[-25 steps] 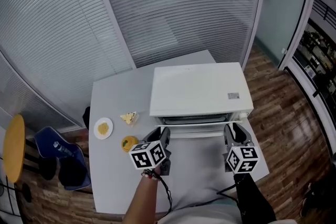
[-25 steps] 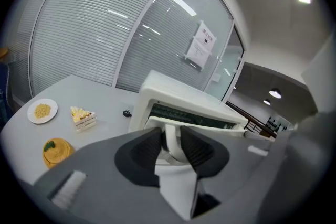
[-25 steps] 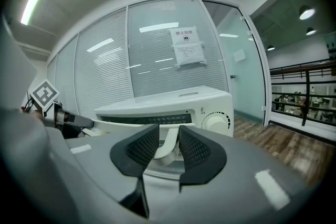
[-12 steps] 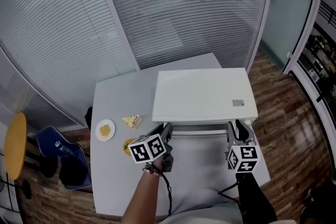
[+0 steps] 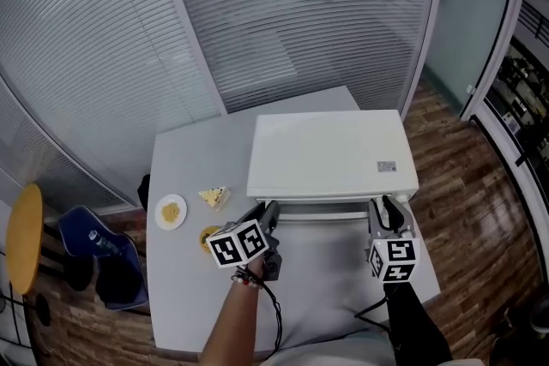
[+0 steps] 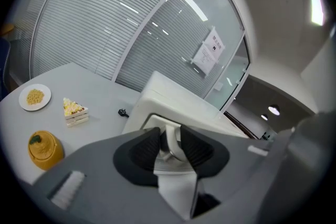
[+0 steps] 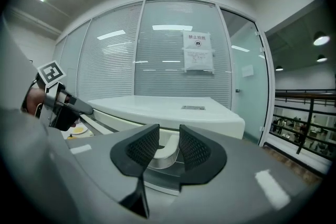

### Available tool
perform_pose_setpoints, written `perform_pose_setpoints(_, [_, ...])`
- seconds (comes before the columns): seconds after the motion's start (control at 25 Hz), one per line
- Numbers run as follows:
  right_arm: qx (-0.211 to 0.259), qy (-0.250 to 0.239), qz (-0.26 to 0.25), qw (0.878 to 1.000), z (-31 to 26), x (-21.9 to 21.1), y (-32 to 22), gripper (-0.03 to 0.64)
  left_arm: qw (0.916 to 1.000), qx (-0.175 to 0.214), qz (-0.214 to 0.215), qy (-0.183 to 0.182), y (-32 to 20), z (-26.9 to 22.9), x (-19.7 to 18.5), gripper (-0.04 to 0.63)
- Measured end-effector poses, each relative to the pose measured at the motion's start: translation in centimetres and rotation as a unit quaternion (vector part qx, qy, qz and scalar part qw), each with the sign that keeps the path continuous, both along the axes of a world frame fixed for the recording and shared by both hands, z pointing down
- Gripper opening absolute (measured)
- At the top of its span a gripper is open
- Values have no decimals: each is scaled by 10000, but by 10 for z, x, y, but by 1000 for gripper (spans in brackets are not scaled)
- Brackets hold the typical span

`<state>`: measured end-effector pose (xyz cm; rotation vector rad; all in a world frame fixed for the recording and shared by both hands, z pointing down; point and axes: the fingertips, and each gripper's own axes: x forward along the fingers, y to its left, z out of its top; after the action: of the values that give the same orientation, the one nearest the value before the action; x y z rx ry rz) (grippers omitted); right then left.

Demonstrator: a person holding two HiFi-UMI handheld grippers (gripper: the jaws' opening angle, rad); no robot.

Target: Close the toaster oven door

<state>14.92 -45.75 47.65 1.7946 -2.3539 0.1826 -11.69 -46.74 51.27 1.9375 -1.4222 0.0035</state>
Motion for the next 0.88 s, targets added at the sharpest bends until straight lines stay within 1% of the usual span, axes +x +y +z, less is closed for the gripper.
perform_pose_setpoints(0.2, [17, 15, -35, 10000, 0, -1, 8, 100, 10000, 3, 52, 50, 3, 0, 0, 155])
perform_pose_setpoints(0.32, [76, 43, -46, 10000, -1, -1, 13, 100, 10000, -16, 78, -56, 3, 1, -1, 155])
perform_pose_setpoints(0.4, [122, 97, -56, 9999, -2, -2, 16, 100, 9996, -77, 82, -242, 3, 3, -2, 155])
perform_pose_setpoints(0.56, [107, 155, -118, 9998, -1, -7, 19, 100, 9960, -88, 150, -877, 2, 0, 2, 155])
perform_pose_setpoints(0.6, [106, 161, -145, 9997, 0, -9, 20, 100, 9952, -62, 159, -965, 2, -1, 2, 155])
perform_pose_setpoints(0.64, [110, 169, -167, 9997, 1, -11, 21, 100, 9950, -35, 157, -982, 3, -1, 3, 155])
perform_pose_setpoints(0.8, [149, 185, -179, 9996, 0, -13, 21, 100, 9967, 12, 72, -808, 6, -4, 1, 155])
perform_pose_setpoints(0.88, [174, 185, -188, 9995, -2, -14, 20, 100, 9961, 72, 27, -876, 9, -9, -1, 167])
